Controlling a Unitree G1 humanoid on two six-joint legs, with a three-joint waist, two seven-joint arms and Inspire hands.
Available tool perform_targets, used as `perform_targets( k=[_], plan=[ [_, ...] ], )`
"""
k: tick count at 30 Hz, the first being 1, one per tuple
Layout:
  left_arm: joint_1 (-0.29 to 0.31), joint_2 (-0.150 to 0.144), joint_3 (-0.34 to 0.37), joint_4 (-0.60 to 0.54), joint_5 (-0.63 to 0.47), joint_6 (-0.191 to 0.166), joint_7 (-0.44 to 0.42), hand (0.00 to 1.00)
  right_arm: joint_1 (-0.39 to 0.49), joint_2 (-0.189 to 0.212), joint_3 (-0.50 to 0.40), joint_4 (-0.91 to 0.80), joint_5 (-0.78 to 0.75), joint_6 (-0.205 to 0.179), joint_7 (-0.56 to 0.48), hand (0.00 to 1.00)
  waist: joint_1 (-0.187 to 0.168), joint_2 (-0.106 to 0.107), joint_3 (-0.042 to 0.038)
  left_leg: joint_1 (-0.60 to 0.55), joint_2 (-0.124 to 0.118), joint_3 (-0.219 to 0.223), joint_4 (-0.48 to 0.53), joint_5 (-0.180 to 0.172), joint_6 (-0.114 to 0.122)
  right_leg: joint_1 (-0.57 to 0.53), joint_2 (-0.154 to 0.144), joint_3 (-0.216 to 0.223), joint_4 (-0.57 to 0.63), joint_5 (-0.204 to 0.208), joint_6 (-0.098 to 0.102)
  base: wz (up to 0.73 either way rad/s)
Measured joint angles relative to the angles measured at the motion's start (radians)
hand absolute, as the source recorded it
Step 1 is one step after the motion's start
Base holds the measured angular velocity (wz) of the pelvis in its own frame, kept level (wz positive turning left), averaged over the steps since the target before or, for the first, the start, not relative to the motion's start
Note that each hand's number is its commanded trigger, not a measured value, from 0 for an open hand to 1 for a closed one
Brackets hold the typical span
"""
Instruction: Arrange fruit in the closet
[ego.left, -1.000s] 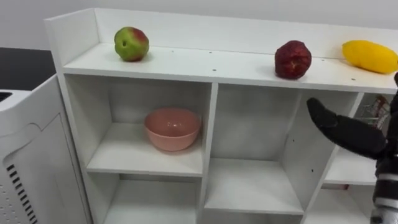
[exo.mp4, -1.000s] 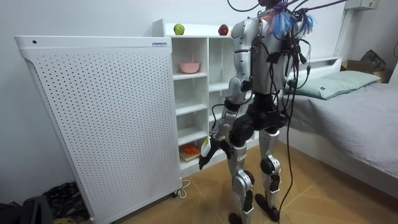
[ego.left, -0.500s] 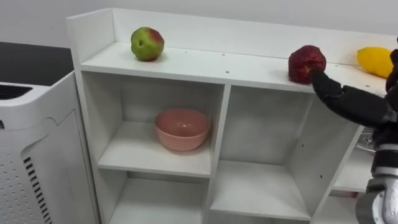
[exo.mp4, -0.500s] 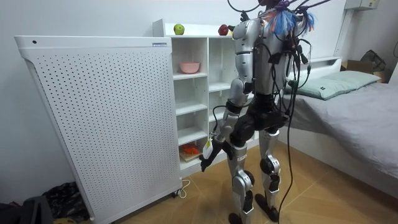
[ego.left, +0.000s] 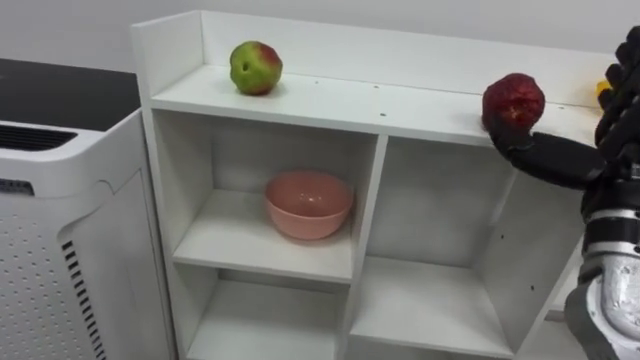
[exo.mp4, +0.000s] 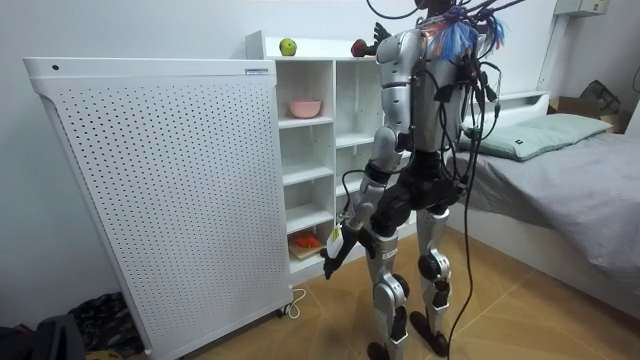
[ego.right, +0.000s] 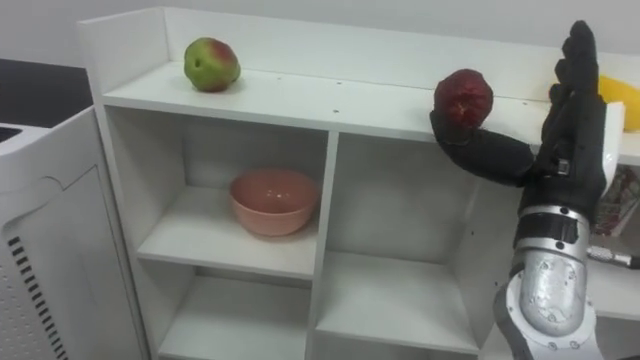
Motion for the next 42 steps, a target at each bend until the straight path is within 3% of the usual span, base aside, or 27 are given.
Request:
perform_targets(
  k=[2, 10, 17, 18, 19, 20, 21, 29, 42],
  plan=[
    [0.0, 0.0, 0.0, -0.004, 0.001, 0.0, 0.0, 0.0, -0.023, -0.005, 0.0, 0.033, -0.001, 0.0, 0.007, 0.0, -0.002, -0.004, -0.0012, 0.001, 0.0, -0.003, 0.0, 0.0, 0.0, 0.003, 0.0, -0.002, 0.0, 0.0, 0.0, 0.04],
    [-0.001, 0.013, -0.002, -0.022, 0.0, -0.001, -0.008, 0.0, -0.074, -0.026, 0.001, 0.133, -0.003, 0.001, 0.041, 0.02, 0.0, -0.02, 0.0092, 0.01, 0.0, -0.005, -0.001, 0.001, 0.0, 0.013, -0.001, -0.012, -0.001, 0.0, 0.0, 0.01],
    [-0.003, 0.028, -0.002, -0.029, 0.0, 0.0, -0.019, 0.0, -0.086, -0.041, 0.017, 0.192, 0.01, 0.001, 0.058, 0.02, -0.002, -0.021, 0.0106, 0.01, -0.001, -0.007, 0.0, 0.0, 0.0, 0.012, -0.002, -0.013, -0.001, 0.0, 0.0, 0.0],
    [-0.003, 0.028, -0.001, -0.03, 0.0, 0.0, -0.02, 0.0, -0.087, -0.046, 0.017, 0.194, 0.018, -0.001, 0.064, 0.36, -0.002, -0.021, 0.0106, 0.01, -0.001, -0.007, -0.001, 0.001, 0.0, 0.012, -0.002, -0.013, -0.001, 0.0, 0.0, 0.0],
    [-0.004, 0.028, -0.001, -0.03, 0.0, 0.0, -0.021, 0.0, -0.087, -0.05, 0.018, 0.195, 0.021, 0.0, 0.068, 0.54, -0.002, -0.021, 0.0106, 0.009, -0.001, -0.007, 0.0, 0.001, 0.0, 0.012, -0.002, -0.013, -0.001, 0.0, 0.0, 0.0],
    [-0.004, 0.028, -0.001, -0.03, 0.0, 0.0, -0.021, 0.0, -0.087, -0.06, 0.019, 0.198, 0.028, 0.0, 0.076, 0.88, -0.001, -0.021, 0.0106, 0.009, -0.001, -0.007, -0.001, 0.001, 0.0, 0.012, -0.002, -0.013, -0.001, 0.0, 0.0, 0.0],
    [-0.004, 0.028, 0.0, -0.03, 0.0, 0.0, -0.021, 0.0, -0.087, -0.067, 0.02, 0.2, 0.038, 0.0, 0.078, 1.0, 0.0, -0.021, 0.0106, 0.009, -0.001, -0.007, 0.0, 0.001, 0.0, 0.012, -0.002, -0.013, -0.001, 0.0, 0.0, 0.0],
    [-0.002, 0.031, -0.001, -0.037, 0.0, 0.0, -0.021, 0.0, -0.087, -0.111, 0.039, 0.21, 0.052, 0.0, 0.107, 1.0, -0.004, -0.021, 0.0104, 0.011, -0.001, -0.01, 0.0, 0.001, 0.0, 0.015, -0.002, -0.014, -0.002, 0.0, 0.0, 0.0],
    [-0.003, 0.032, -0.001, -0.039, 0.0, 0.004, -0.019, 0.0, -0.086, -0.112, 0.039, 0.215, 0.048, 0.0, 0.121, 1.0, -0.006, -0.025, 0.0077, 0.016, -0.001, -0.013, 0.001, 0.001, 0.0, 0.023, -0.002, -0.019, -0.002, 0.0, 0.0, 0.0]
  ],
)
